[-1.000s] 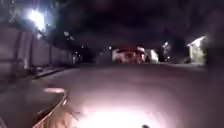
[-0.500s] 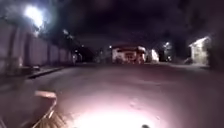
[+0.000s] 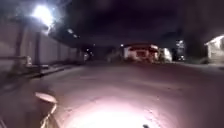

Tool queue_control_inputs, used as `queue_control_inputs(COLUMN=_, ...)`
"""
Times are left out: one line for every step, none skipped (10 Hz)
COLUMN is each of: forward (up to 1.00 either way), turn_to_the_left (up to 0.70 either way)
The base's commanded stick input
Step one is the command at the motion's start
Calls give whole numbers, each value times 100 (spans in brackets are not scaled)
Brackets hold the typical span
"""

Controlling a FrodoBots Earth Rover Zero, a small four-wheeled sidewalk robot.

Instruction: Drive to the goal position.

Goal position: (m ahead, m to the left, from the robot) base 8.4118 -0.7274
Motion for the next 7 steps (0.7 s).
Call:
queue_control_inputs(forward=70, turn_to_the_left=0)
queue_control_inputs(forward=70, turn_to_the_left=0)
queue_control_inputs(forward=70, turn_to_the_left=0)
queue_control_inputs(forward=70, turn_to_the_left=0)
queue_control_inputs(forward=70, turn_to_the_left=0)
queue_control_inputs(forward=70, turn_to_the_left=0)
queue_control_inputs(forward=70, turn_to_the_left=0)
